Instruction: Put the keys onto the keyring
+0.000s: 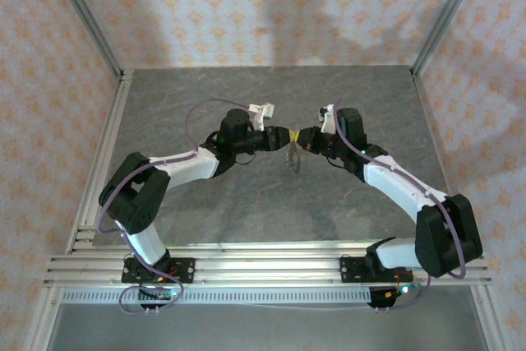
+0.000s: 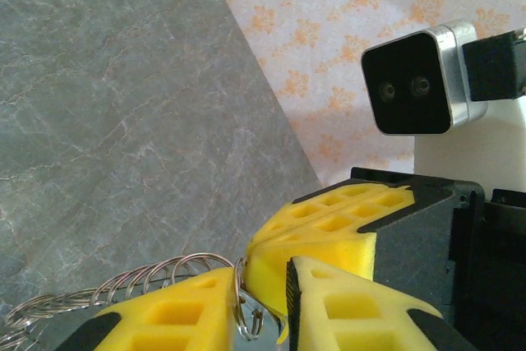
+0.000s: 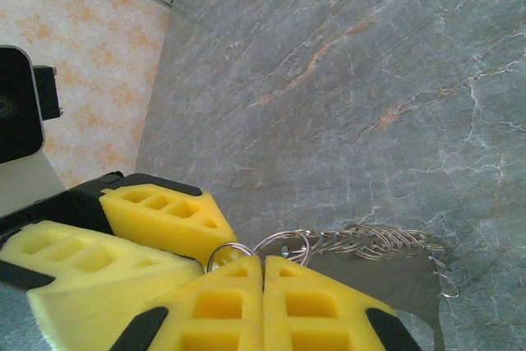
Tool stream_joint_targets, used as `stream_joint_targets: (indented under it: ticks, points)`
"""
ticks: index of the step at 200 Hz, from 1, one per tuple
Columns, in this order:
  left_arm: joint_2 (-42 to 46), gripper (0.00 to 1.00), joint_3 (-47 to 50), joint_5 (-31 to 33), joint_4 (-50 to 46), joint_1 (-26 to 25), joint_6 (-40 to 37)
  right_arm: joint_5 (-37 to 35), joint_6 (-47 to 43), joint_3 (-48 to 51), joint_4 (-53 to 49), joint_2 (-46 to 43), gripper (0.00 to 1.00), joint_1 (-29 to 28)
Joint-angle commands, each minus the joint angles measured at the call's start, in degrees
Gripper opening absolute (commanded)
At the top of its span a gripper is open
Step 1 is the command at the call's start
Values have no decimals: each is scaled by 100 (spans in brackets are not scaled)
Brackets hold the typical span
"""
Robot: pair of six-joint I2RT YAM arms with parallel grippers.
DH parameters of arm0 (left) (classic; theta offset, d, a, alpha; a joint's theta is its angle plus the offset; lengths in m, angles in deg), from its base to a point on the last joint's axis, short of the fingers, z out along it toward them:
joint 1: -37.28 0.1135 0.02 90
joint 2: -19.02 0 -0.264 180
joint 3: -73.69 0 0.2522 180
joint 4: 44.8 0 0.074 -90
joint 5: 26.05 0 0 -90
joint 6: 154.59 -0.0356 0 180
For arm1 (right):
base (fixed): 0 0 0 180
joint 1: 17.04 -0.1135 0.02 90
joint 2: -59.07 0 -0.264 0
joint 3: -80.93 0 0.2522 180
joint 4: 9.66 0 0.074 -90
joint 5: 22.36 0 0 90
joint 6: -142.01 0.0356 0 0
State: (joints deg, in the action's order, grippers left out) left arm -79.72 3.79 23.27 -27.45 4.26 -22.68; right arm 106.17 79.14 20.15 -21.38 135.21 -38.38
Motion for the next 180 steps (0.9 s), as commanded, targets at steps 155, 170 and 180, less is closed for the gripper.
stream_joint_targets:
  ticks: [155,170,180]
  points:
    - [439,0,232,340,431,-157,-273,-287,-12,75,-104,-802,38,178]
    - [582,0,235,360,491,-159,-271,-325,152,258,-15,-1187,41,351]
    - [642,0,240,377,562,-160,-249,-360,241,372,29,-1324,42,433]
